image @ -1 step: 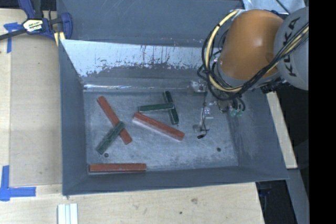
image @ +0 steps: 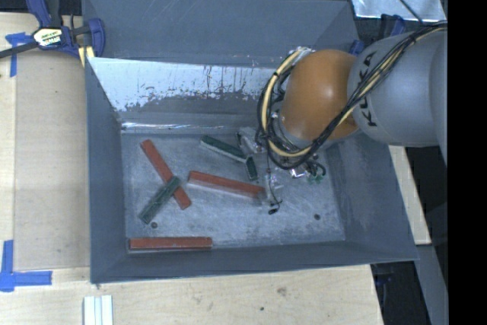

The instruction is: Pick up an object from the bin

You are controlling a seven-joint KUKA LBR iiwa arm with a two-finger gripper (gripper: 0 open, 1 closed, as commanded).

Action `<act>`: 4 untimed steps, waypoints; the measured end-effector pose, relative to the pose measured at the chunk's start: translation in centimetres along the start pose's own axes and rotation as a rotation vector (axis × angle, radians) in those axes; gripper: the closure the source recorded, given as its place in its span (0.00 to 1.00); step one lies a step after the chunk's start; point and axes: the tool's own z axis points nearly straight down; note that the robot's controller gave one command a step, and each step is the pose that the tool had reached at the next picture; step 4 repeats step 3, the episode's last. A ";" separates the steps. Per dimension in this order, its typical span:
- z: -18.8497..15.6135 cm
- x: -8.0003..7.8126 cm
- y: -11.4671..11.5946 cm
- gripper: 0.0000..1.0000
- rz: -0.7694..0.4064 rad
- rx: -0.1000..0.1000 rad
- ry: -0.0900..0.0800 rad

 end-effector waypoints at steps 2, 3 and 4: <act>0.6 4.1 3.8 1.00 -0.069 -0.004 0.016; -25.0 2.6 4.7 1.00 -0.095 -0.001 0.008; -25.0 2.6 4.7 1.00 -0.095 -0.001 0.008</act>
Offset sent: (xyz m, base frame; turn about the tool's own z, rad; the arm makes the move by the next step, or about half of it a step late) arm -0.0504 0.0258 -0.0080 -0.0681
